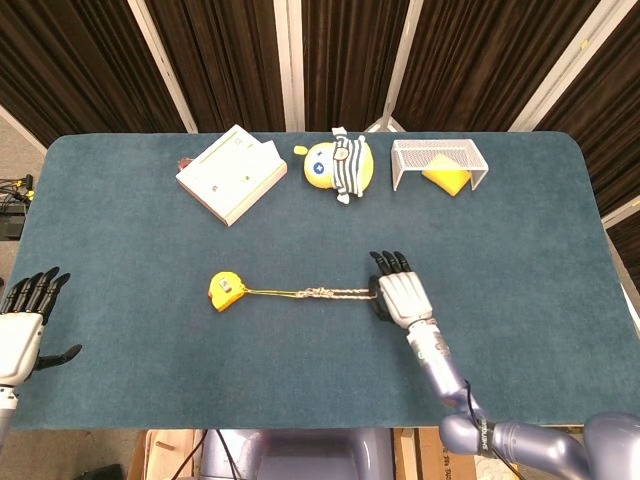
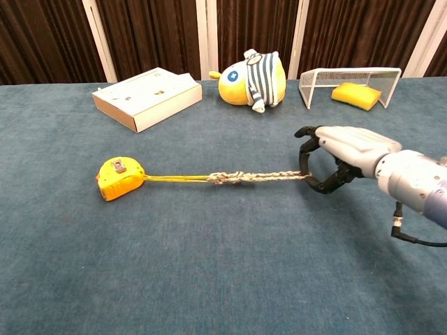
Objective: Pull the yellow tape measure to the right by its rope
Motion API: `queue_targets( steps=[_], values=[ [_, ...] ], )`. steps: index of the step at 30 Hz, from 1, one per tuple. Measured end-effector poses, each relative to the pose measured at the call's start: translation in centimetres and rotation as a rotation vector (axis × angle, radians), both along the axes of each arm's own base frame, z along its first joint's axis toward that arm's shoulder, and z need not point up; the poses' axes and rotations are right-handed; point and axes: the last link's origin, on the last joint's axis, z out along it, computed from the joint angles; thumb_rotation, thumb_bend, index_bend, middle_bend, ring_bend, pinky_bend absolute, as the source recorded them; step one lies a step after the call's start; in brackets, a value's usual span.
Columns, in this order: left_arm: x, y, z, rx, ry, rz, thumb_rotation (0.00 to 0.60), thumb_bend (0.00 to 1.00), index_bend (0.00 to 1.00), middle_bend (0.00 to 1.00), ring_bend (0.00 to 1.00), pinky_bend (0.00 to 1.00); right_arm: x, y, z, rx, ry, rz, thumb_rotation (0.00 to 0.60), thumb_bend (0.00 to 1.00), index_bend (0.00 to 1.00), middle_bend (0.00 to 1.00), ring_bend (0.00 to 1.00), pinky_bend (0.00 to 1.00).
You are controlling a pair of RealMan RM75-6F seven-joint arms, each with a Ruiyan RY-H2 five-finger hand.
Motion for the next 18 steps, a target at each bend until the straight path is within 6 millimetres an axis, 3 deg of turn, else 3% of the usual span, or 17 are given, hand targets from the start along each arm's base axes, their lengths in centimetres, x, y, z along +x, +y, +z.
queue_targets(
  steps=[18],
  values=[
    [0.2,-0.2,0.0,0.014,0.012,-0.011,0.600,0.00,0.00,0.00,0.00,0.00,-5.6,-0.9,7.5,-0.138,0.071,-0.087,0.600,0.50,0.61,0.11,0.00,0.00]
  ],
)
